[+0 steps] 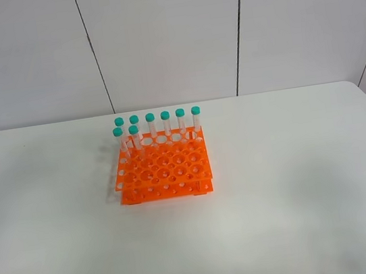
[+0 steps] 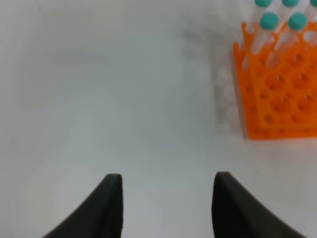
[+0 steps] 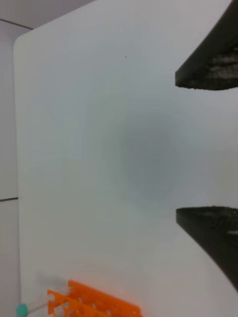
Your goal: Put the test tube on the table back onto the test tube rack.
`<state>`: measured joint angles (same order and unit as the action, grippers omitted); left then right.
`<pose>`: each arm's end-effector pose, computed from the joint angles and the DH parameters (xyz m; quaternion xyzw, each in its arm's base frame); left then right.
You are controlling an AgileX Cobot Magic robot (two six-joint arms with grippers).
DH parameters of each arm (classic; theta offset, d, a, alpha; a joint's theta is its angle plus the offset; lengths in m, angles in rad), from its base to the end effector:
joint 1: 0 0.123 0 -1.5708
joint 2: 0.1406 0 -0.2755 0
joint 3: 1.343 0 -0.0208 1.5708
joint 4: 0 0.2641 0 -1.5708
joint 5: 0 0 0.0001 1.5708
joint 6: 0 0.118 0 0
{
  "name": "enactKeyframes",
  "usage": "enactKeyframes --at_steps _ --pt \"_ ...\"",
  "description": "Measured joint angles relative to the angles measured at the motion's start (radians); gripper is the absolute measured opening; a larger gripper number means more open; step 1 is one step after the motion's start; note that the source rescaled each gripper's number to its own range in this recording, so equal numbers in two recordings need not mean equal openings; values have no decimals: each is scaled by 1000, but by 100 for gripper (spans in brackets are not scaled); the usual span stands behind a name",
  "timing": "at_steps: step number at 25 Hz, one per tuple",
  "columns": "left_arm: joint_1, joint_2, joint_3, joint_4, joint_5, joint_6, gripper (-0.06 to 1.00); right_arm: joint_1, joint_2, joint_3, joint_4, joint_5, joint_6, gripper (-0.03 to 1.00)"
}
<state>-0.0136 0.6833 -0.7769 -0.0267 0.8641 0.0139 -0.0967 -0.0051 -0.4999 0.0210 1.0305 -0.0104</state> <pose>0.1603 -0.0046 0.3186 0.0089 0.9030 -0.0128 0.4293 0.0413 -0.0019 0.2747 0.0361 0.8431 -0.0182 0.5362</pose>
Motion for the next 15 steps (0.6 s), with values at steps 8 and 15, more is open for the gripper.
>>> enactKeyframes --at_steps 8,15 --pt "0 -195 1 -1 233 0 42 0 0 0 0 0 0 76" --pt "0 -361 16 -2 318 0 42 0 0 0 0 0 0 76"
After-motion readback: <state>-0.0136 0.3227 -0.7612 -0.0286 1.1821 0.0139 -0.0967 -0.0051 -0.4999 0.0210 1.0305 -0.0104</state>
